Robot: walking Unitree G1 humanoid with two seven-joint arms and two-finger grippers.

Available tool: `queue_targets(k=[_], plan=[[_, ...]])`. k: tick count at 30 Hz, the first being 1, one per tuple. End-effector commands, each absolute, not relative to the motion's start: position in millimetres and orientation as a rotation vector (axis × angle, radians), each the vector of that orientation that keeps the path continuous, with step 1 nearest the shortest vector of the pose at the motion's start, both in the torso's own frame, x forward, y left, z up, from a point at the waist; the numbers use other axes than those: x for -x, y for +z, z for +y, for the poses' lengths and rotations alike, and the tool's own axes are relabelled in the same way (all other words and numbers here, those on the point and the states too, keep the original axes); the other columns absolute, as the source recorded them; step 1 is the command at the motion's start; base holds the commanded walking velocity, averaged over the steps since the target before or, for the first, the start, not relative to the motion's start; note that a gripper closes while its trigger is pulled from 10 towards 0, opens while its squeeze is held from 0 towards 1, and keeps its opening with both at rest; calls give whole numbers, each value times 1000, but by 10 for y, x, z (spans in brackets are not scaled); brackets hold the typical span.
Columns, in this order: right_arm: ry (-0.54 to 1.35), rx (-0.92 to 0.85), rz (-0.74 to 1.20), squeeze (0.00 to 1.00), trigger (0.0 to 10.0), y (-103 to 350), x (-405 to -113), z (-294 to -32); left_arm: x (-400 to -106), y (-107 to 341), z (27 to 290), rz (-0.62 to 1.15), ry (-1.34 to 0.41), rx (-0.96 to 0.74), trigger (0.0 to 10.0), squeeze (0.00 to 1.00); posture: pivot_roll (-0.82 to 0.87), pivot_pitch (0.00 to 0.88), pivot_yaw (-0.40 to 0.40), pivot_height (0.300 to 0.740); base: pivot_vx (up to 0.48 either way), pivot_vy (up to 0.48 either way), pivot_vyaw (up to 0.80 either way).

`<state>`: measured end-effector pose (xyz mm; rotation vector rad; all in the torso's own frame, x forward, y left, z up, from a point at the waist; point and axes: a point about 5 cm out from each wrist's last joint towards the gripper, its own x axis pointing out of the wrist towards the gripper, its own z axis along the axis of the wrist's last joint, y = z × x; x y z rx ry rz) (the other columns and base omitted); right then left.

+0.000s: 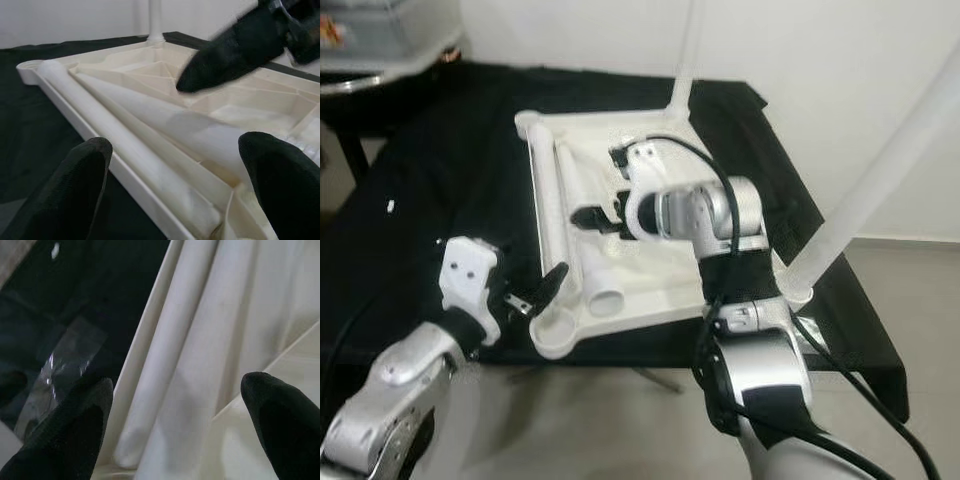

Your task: Building children table

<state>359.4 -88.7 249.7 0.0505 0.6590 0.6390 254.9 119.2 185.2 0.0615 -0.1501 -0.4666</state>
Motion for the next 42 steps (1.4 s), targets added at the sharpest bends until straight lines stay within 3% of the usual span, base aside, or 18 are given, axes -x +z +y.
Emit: queue_targets(k=[1,14,16,35,42], plan=[[630,-32,706,0,10000,2420,-3585,-871,-2510,1830,1157,-137,-475,-65,10000,0,45,173,-99,740,0,0,0],[625,47,831,0,10000,2183,-3545,-625,-2454,1855,1130,-146,-457,-54,10000,0,46,199,-134,740,0,0,0],[615,97,864,0,0,2071,-3515,-619,-2449,1863,1124,-148,-454,-52,10000,0,43,205,-142,740,0,0,0],[505,45,829,0,0,2100,-3605,-831,-2457,1884,1132,-150,-446,-54,10000,0,43,189,-135,740,0,0,0],[383,-133,523,0,0,2517,-3761,-1141,-2488,1955,1236,-167,-417,-33,10000,0,55,165,-113,740,0,0,0]])
